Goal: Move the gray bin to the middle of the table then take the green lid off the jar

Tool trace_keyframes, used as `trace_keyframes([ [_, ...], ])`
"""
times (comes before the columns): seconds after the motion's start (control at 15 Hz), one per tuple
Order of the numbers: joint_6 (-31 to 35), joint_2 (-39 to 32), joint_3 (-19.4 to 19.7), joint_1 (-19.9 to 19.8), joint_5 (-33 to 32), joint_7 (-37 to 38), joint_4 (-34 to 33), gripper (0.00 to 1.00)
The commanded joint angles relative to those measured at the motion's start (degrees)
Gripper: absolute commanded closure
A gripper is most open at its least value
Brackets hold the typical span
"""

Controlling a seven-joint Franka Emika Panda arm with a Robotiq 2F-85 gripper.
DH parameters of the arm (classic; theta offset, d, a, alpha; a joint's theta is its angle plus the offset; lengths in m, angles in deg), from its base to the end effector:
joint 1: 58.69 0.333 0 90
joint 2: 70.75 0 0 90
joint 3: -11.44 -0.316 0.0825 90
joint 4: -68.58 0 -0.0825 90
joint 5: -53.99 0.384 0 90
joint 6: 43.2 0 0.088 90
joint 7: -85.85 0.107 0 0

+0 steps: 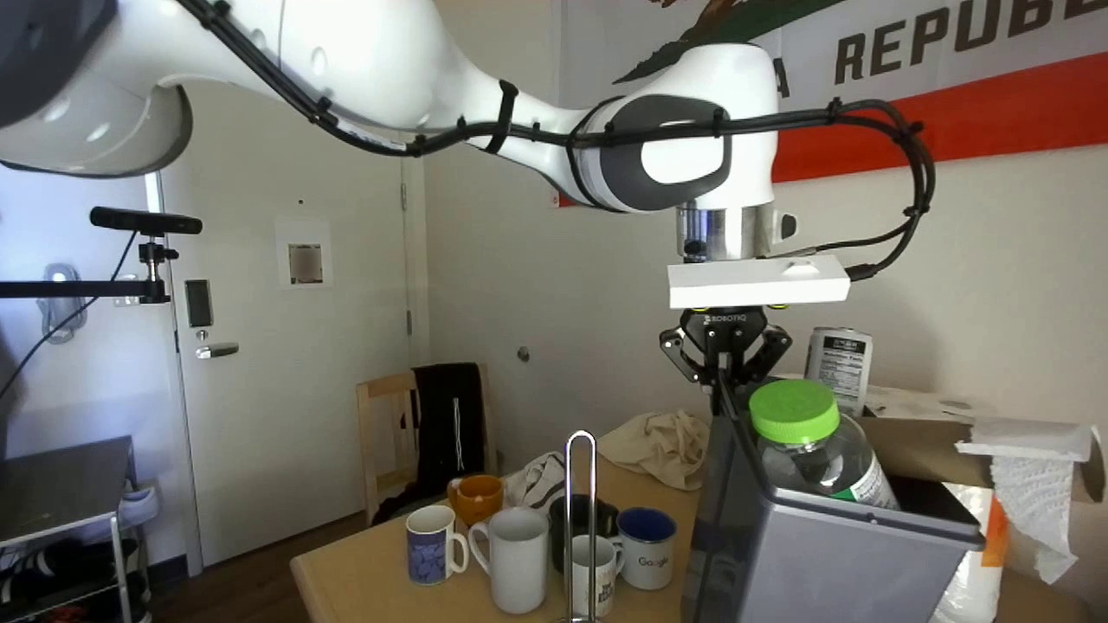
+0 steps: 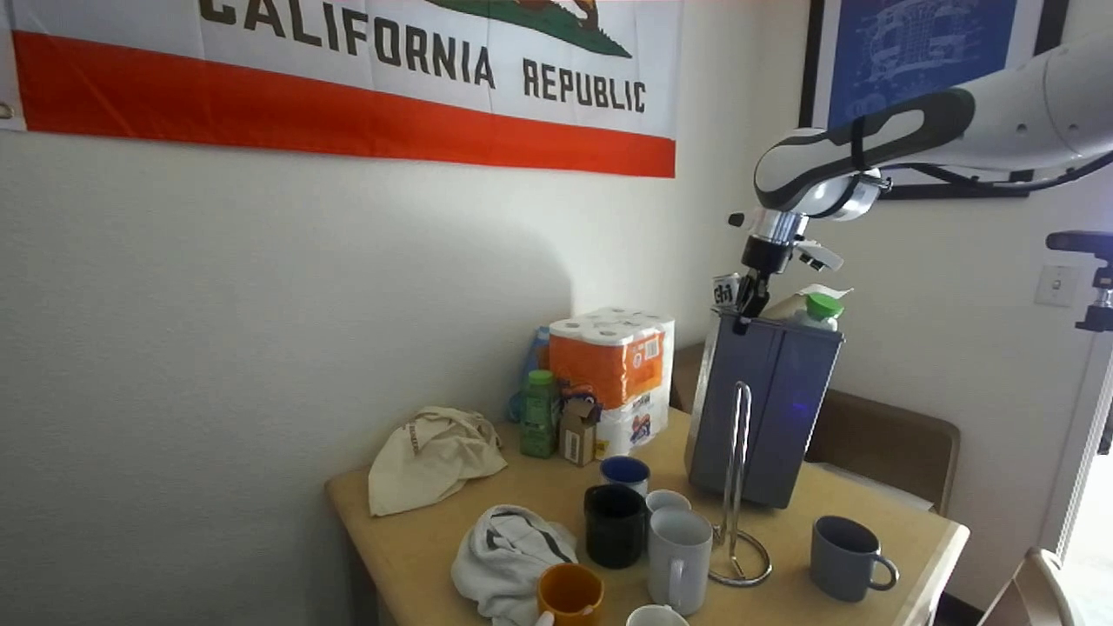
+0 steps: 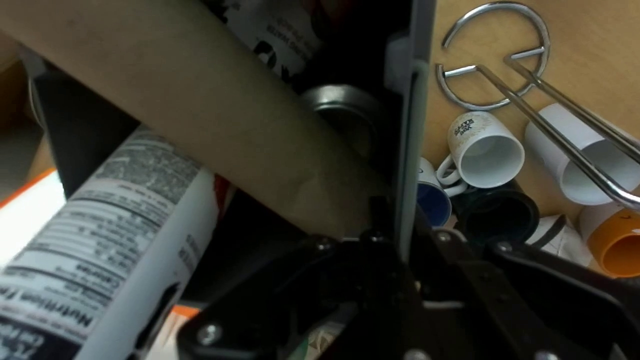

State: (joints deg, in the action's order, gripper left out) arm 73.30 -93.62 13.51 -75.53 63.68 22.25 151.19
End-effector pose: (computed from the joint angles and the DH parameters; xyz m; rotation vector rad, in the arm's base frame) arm 0.6646 -0.2133 0.4817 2.9004 1.0971 0.3736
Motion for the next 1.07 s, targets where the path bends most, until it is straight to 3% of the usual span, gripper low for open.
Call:
trace_keyframes([
  [0.0,7.0,6.7,0.1,2.2,-1.5,0.0,7.9,0.97],
  [0.4,17.6,11.5,0.0,6.5,-6.9,0.9,18.2,0.97],
  [1.0,24.6,16.0,-1.3,11.4,-10.9,0.7,28.7,0.97],
])
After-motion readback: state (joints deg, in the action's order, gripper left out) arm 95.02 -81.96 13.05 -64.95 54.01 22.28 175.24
